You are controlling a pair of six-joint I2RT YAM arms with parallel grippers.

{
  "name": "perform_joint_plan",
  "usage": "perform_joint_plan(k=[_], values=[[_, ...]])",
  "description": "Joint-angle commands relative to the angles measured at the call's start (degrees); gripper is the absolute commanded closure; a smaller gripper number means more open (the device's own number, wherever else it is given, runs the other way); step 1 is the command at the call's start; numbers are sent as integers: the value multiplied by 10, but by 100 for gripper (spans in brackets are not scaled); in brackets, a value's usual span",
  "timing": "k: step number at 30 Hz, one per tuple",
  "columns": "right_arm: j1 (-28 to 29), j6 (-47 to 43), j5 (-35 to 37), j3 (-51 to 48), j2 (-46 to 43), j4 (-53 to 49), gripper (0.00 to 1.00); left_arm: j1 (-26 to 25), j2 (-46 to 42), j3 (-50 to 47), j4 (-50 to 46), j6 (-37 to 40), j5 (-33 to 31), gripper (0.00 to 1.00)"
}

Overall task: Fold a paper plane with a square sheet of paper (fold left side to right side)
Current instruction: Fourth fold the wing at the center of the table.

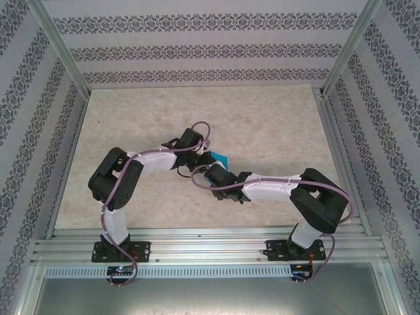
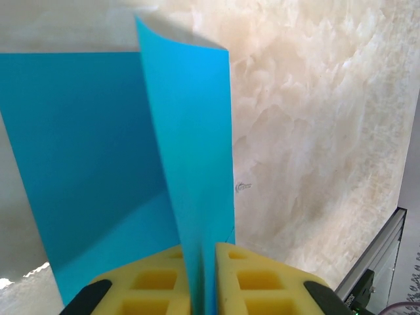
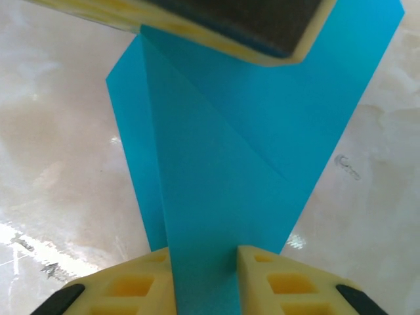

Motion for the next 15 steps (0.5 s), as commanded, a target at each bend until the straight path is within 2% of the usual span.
perform_joint_plan(k=[1, 3, 8, 15], values=[[-1, 0, 30, 10, 2, -4, 77, -5, -6, 16, -22, 9, -2, 83], [-4, -2, 22, 5, -3, 2, 81, -4, -8, 19, -28, 13, -1, 80], [-25, -3, -35, -13, -17, 30, 91, 4, -33, 21, -42, 29, -3, 59], [-67, 5, -143, -50, -41, 84, 91, 42, -125, 1, -64, 55, -38, 25]])
